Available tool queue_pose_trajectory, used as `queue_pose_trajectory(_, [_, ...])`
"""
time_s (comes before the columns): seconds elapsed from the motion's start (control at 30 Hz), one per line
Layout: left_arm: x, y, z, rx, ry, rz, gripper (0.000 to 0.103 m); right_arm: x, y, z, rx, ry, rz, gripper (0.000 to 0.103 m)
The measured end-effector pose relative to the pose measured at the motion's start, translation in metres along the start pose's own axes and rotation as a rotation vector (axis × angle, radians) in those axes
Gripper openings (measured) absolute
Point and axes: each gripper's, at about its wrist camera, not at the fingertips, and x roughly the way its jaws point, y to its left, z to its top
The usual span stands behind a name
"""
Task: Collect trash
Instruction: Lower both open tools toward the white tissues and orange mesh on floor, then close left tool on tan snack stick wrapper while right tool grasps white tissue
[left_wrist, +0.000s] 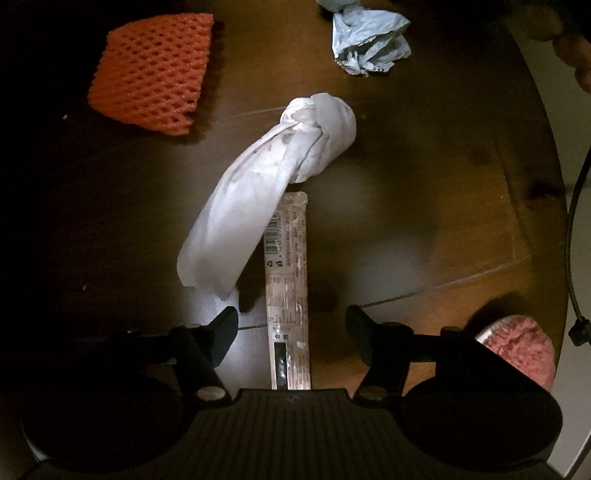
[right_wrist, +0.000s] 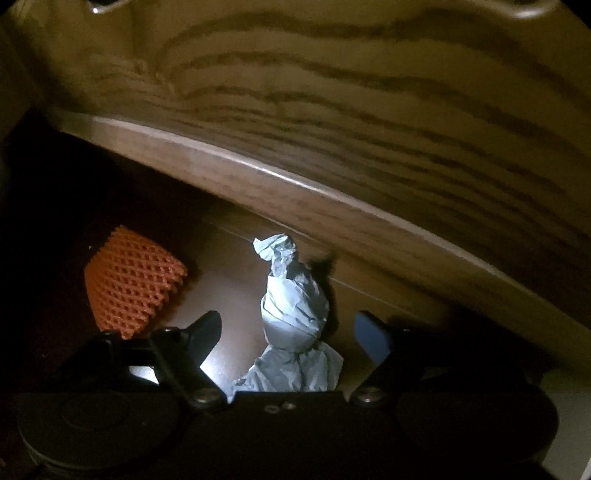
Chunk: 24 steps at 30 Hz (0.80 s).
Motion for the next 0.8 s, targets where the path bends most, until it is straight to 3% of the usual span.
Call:
queue_pose_trajectory(0.07, [0.005,0.001,0.003,-0.017,0.013,-0.008,0.054,0.003,0.0,0.001,-0.003,0.0,0.006,0.078])
queue_pose_trajectory(0.27, [0.01,-0.004,0.007,-0.022,0.003,0.002,0.05,0.013,0.003,0.001,-0.008,0.013,0.016,0.076])
queue_pose_trajectory(0.33, [0.014,-0.013,0.007,-0.012,-0.009,0.021,0.038,0.017,0.004,0.0,-0.01,0.023,0.012,0.074])
queue_pose_trajectory(0.43, [0.01,-0.018,0.007,0.003,-0.018,0.05,0.024,0.022,0.003,-0.001,0.002,0.042,0.005,0.063])
queue_pose_trajectory(0.6, [0.009,-0.019,0.012,-0.004,-0.012,0.043,0.022,0.03,0.001,-0.007,0.034,0.08,-0.011,0.037])
queue_pose_trajectory(0.8, [0.003,-0.006,0.01,-0.018,-0.017,0.028,0.021,0.023,-0.003,-0.013,0.093,0.089,0.004,0.031])
